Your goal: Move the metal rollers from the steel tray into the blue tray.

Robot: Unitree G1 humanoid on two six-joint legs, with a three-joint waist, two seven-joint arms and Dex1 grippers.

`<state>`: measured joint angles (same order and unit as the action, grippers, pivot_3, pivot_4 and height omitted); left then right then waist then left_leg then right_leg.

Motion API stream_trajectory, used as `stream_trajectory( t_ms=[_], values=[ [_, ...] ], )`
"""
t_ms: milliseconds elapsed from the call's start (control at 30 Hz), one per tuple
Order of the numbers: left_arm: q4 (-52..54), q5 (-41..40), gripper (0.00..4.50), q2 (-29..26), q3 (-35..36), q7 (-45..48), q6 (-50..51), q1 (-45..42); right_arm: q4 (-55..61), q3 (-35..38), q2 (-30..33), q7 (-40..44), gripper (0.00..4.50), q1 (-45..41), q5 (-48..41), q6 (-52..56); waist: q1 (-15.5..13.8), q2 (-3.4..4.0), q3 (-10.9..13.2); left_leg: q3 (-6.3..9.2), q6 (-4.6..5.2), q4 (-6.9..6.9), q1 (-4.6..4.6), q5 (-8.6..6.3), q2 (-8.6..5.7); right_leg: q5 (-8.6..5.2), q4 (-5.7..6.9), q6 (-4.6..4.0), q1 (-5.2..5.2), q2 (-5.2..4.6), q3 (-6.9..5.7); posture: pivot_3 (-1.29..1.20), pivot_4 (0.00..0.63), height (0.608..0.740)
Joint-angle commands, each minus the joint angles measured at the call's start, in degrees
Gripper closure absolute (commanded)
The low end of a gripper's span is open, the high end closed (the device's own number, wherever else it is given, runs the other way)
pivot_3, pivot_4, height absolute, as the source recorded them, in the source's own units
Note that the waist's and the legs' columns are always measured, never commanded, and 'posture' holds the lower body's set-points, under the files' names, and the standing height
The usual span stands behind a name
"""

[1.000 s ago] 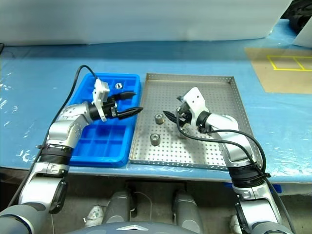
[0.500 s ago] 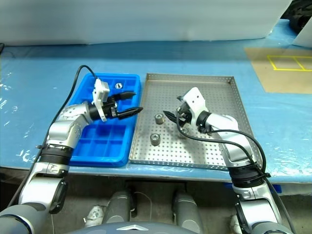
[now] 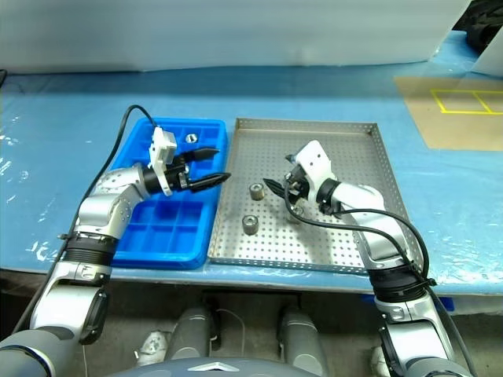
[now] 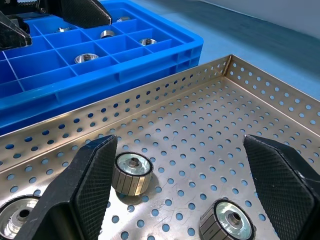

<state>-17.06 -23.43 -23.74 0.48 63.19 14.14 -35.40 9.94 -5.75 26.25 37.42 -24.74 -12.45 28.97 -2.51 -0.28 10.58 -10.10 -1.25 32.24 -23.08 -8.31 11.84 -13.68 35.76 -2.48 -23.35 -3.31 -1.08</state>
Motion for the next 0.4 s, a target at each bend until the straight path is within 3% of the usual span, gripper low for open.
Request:
stream_trajectory(
  t_ms=[33,400],
  values=[
    [2.27,-0.45,0.0,-0.18,0.65,-0.17,-0.71,-0.45,1.38,0.66,0.01,0.17,0.36,-0.68,-0.3,-1.18,0.0,0.0,0.0,0.0,0.0,0.0,0.0,0.0,0.0,0.0,0.0,0.0,0.0,0.0,0.0,-0.17,0.15,0.74],
    [2.31,-0.42,0.0,-0.15,0.65,-0.27,-0.72,-0.35,1.34,0.57,-0.14,-0.07,0.36,-0.75,-0.15,-1.24,0.0,0.0,0.0,0.0,0.0,0.0,0.0,0.0,0.0,0.0,0.0,0.0,0.0,0.0,0.0,-0.17,0.15,0.74]
  ],
)
